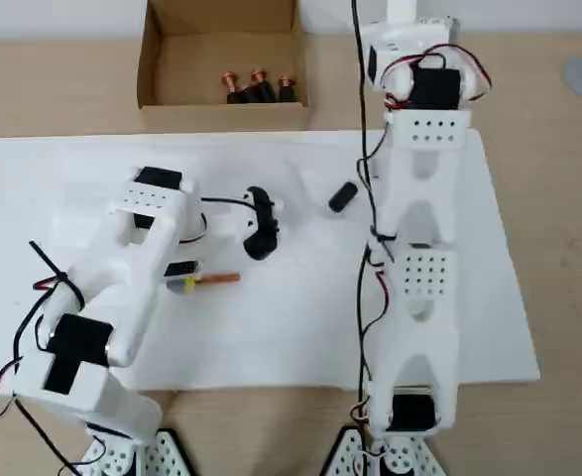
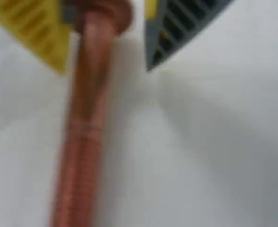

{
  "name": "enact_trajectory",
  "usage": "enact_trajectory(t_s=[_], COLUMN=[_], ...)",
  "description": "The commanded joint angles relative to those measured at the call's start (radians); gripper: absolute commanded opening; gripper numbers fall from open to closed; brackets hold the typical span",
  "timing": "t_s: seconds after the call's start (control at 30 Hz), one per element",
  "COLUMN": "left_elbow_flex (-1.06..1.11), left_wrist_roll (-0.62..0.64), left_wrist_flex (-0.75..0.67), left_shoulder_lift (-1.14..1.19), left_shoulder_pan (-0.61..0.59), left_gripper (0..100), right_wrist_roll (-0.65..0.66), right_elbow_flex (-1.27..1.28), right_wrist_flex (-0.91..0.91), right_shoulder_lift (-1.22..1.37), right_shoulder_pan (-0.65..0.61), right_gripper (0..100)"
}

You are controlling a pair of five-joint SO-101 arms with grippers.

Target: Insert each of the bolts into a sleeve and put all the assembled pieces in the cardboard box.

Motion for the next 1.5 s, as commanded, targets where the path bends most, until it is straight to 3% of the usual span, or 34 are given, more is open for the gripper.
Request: enact_trajectory(t_s=[0.0,0.2,0.3,0.43,0.63,0.7,1.0,1.47], left_elbow_flex=[-0.029,-0.193,-0.316,-0.423,-0.354,-0.333,-0.321,-0.304], left_wrist_roll=[0.041,0.27,0.494,1.011,1.981,2.196,2.486,2.521], left_wrist_flex=[-0.012,0.123,0.247,0.422,0.433,0.433,0.408,0.376], left_shoulder_lift=[-0.054,-0.065,-0.065,-0.059,-0.054,-0.054,-0.036,0.208], left_shoulder_pan=[-0.006,-0.008,-0.002,0.023,0.049,0.057,0.098,0.02], left_gripper=[19,22,22,22,22,23,23,23], right_wrist_roll=[0.005,0.003,0.003,0.002,0.0,-0.028,-0.112,-0.118], right_elbow_flex=[-0.038,-0.039,-0.041,-0.039,-0.039,-0.039,-0.039,-0.036], right_wrist_flex=[0.055,0.13,0.17,0.233,0.247,0.249,0.354,0.417], right_shoulder_lift=[-0.104,-0.107,-0.114,-0.173,-0.223,-0.228,-0.229,-0.49], right_shoulder_pan=[0.022,0.022,0.022,0.022,0.022,0.022,0.024,0.025], right_gripper=[39.4,39.4,39.4,39.4,39.4,39.4,39.4,39.4])
